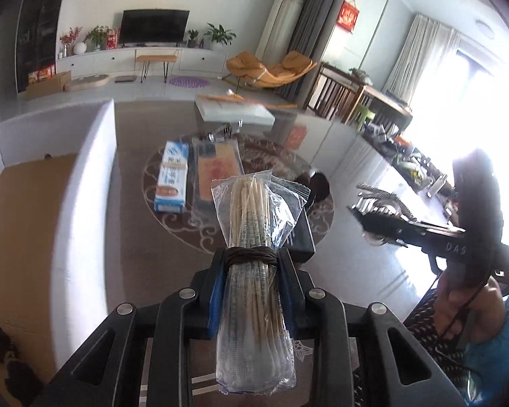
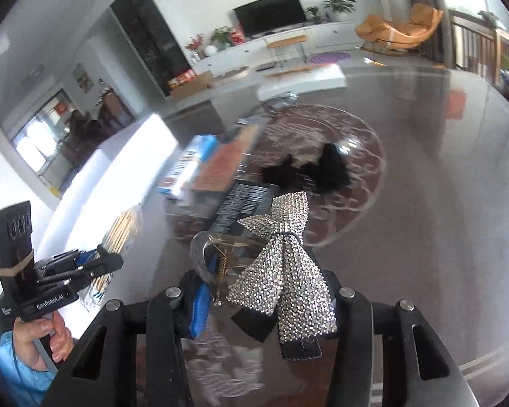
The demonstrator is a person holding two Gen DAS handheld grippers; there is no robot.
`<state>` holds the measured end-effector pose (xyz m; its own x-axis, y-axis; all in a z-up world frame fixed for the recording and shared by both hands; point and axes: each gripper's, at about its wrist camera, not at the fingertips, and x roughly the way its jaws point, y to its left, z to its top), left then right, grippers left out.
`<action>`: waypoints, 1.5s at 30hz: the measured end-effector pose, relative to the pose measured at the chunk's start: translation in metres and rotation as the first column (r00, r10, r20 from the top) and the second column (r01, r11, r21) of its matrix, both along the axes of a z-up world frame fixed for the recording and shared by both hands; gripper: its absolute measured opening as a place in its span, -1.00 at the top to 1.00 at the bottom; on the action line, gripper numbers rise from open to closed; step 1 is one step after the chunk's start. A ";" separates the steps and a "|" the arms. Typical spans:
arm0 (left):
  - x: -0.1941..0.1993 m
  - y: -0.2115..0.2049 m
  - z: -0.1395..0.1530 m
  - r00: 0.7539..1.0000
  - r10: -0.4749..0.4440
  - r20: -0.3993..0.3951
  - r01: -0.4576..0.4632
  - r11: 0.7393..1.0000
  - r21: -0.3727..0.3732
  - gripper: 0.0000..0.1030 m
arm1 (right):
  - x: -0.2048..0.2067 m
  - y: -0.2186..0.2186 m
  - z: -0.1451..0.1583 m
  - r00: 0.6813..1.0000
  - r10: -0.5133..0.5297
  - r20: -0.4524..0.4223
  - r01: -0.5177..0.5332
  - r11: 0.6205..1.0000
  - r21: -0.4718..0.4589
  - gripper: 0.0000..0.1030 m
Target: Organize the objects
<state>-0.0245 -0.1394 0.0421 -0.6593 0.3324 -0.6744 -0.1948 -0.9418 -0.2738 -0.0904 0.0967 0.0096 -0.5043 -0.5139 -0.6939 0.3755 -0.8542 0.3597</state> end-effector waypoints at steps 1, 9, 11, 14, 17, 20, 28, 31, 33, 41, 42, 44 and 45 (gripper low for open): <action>0.005 -0.013 0.014 1.000 0.020 -0.021 -0.020 1.000 0.003 0.45 | 0.004 -0.016 0.013 0.999 0.037 -0.017 -0.037 0.999 -0.025 0.07; 0.040 -0.166 0.036 0.941 0.338 -0.003 -0.336 0.936 -0.109 0.45 | 0.020 -0.200 0.082 0.919 0.383 -0.097 -0.395 0.900 -0.184 0.07; 0.043 -0.202 0.019 0.900 0.431 0.062 -0.420 0.896 -0.141 0.43 | 0.026 -0.251 0.082 0.883 0.463 -0.076 -0.469 0.866 -0.174 0.07; 0.043 -0.244 -0.013 0.805 0.568 0.174 -0.524 0.817 -0.242 0.12 | 0.037 -0.313 0.069 0.852 0.522 -0.035 -0.524 0.848 -0.079 0.03; 0.052 -0.266 -0.028 0.725 0.655 0.213 -0.604 0.753 -0.262 -0.41 | 0.036 -0.350 0.041 0.837 0.538 0.099 -0.539 0.842 -0.017 -0.43; 0.060 -0.266 -0.026 0.712 0.681 0.174 -0.634 0.729 -0.259 -0.41 | 0.042 -0.345 0.036 0.850 0.522 0.071 -0.524 0.852 0.012 -0.46; 0.035 -0.171 0.017 0.857 0.515 0.000 -0.505 0.840 -0.198 -0.53 | 0.028 -0.206 0.037 0.953 0.271 -0.136 -0.261 0.961 0.090 -0.77; 0.023 -0.109 0.032 0.929 0.369 -0.033 -0.369 0.916 -0.160 -0.59 | 0.019 -0.126 0.011 0.979 0.090 -0.185 -0.058 0.984 0.169 -0.87; 0.017 -0.064 0.038 0.961 0.273 -0.039 -0.276 0.951 -0.139 -0.59 | 0.009 -0.071 -0.015 0.983 -0.036 -0.182 0.080 0.966 0.244 -0.87; -0.007 0.090 -0.018 1.000 -0.007 0.027 0.010 0.993 -0.116 -1.00 | 0.024 0.073 -0.071 0.920 -0.375 -0.114 0.391 0.863 0.320 -0.87; -0.010 0.097 -0.032 0.999 -0.003 0.036 0.008 0.991 -0.135 -1.00 | 0.025 0.078 -0.071 0.914 -0.398 -0.077 0.401 0.862 0.310 -0.87; -0.013 0.101 -0.058 0.997 0.002 0.073 0.009 0.989 -0.148 -1.00 | 0.022 0.082 -0.071 0.915 -0.399 -0.059 0.400 0.875 0.273 -0.87; -0.018 0.100 -0.070 0.995 0.003 0.097 0.012 0.989 -0.149 -1.00 | 0.023 0.081 -0.069 0.916 -0.396 -0.064 0.398 0.875 0.276 -0.87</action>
<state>-0.0422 -0.0394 -0.0279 -0.5870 0.2260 -0.7774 -0.1787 -0.9727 -0.1478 -0.0670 0.1776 -0.0597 -0.6298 -0.0571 -0.7746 -0.0148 -0.9962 0.0854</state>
